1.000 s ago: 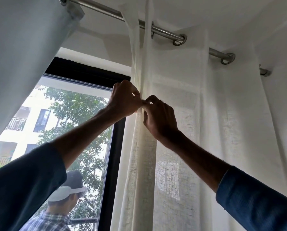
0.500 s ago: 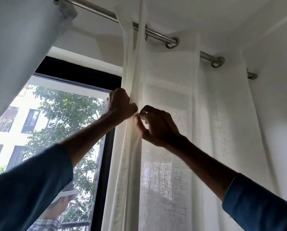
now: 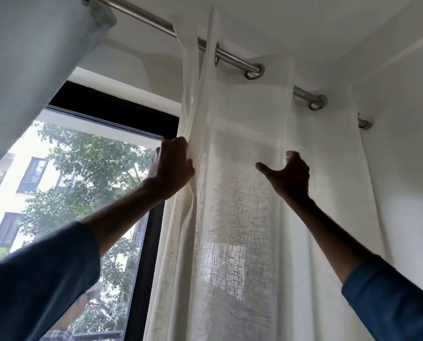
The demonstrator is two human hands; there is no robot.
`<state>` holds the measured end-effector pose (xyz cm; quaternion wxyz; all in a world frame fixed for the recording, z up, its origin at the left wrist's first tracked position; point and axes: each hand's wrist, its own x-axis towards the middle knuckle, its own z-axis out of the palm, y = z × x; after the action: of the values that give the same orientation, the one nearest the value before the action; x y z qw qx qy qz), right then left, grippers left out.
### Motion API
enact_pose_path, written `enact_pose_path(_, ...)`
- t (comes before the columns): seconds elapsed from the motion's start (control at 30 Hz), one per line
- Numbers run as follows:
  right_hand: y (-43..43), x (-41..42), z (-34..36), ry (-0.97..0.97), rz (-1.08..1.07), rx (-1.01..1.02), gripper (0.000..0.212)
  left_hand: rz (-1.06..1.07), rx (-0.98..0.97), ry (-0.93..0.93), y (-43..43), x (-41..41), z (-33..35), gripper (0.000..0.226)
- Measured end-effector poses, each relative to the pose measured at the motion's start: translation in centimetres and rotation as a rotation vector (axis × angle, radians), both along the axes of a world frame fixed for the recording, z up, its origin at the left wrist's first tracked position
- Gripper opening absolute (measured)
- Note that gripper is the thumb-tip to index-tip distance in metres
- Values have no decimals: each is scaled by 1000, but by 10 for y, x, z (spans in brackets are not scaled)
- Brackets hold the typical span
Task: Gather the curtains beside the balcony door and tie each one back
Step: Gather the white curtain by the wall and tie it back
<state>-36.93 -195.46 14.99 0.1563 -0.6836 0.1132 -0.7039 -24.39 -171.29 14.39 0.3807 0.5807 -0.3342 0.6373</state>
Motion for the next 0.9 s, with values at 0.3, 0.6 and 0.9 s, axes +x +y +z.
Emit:
enact_pose_path(0.3,22,7,4,-142,49,-75,10,15,41,18,7,-1,4,18)
enact_pose_path(0.6,100,38,9,-154,231,-207,12,-26,37,58,16,-5,7,21)
enact_pose_path(0.9,173,53,17,-210,421,-370,15,-21,-7,-78,38,-20,11,30)
